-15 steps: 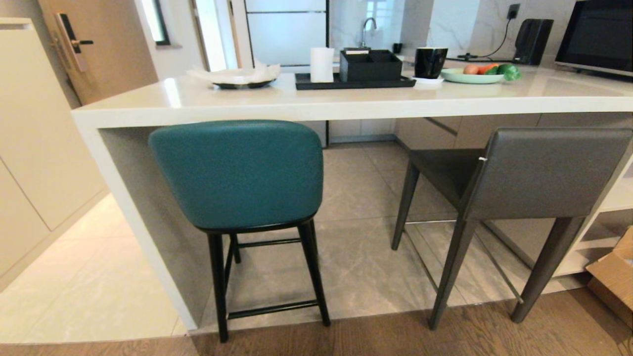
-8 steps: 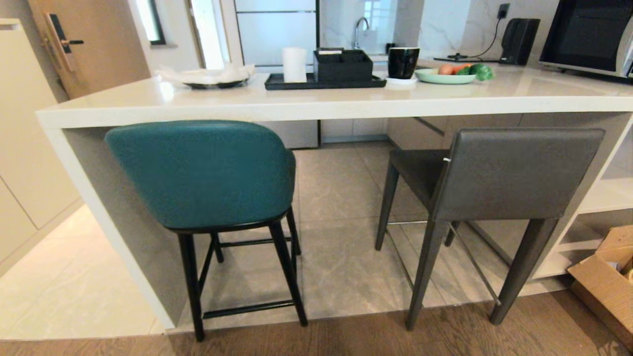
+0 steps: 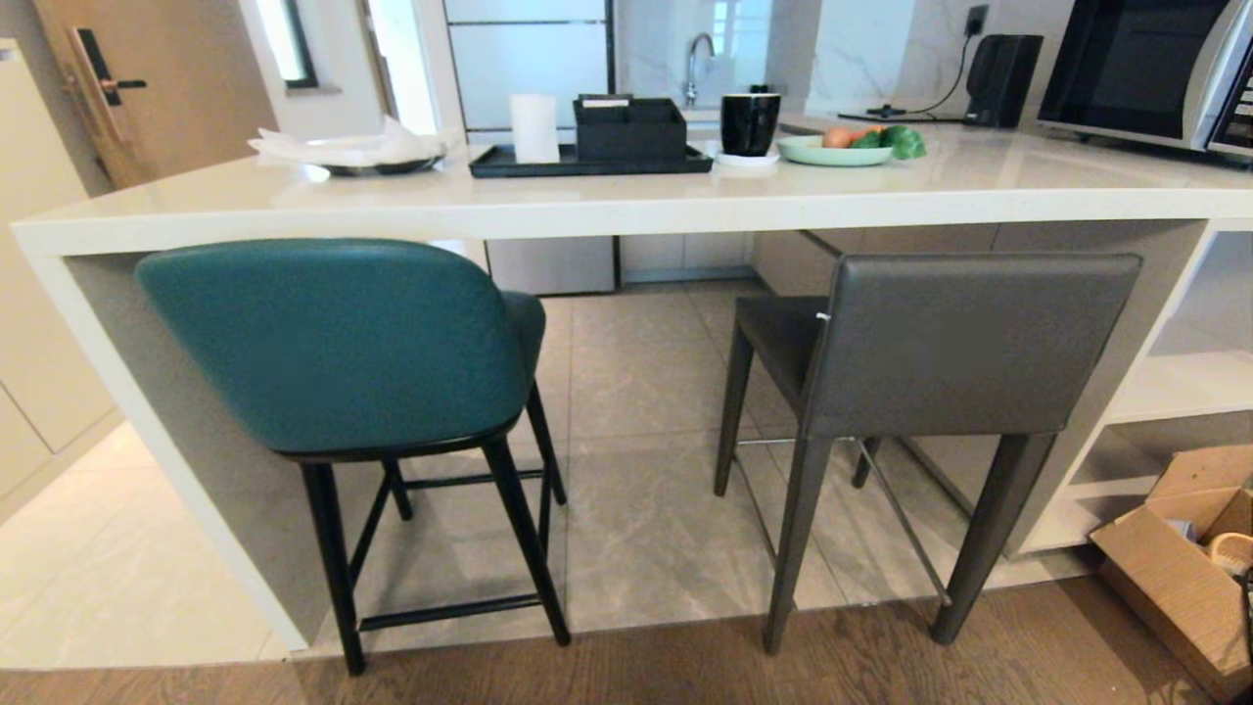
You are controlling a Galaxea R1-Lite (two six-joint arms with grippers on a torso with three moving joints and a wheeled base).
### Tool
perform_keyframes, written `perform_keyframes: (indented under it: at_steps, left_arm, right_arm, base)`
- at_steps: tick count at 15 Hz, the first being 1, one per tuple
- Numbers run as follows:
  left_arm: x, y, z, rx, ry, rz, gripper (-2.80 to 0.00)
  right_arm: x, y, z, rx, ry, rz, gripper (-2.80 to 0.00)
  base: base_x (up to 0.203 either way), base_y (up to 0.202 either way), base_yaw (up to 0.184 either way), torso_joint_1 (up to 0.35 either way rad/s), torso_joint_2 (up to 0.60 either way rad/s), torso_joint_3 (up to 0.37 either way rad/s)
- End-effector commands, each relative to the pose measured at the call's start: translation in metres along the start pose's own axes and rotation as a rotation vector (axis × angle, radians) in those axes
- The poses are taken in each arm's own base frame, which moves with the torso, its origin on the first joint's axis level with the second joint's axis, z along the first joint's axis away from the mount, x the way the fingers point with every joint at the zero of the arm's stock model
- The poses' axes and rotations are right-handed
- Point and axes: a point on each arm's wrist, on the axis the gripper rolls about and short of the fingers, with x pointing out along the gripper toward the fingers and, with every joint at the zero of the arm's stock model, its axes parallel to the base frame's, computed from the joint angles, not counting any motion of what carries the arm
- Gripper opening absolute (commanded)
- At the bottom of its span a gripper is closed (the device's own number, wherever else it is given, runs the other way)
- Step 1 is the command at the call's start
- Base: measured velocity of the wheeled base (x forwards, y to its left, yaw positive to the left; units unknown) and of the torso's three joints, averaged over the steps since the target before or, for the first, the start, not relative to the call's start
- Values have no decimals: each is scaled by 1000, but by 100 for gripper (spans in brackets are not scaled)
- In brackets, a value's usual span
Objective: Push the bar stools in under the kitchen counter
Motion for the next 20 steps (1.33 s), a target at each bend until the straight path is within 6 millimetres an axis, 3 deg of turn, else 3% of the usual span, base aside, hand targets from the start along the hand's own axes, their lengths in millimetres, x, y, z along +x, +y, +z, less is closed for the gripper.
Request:
perform_keyframes:
  at_steps: [1,20]
  left_arm:
    - [0,0,0,-3,2,1,-280]
    - [0,0,1,-27,-3,14,-280]
  right_arm:
    - [0,0,0,0,3,1,-280]
    - [0,0,0,1,3,1,-280]
  base:
    - [0,0,0,0,0,0]
    - [0,0,0,0,0,0]
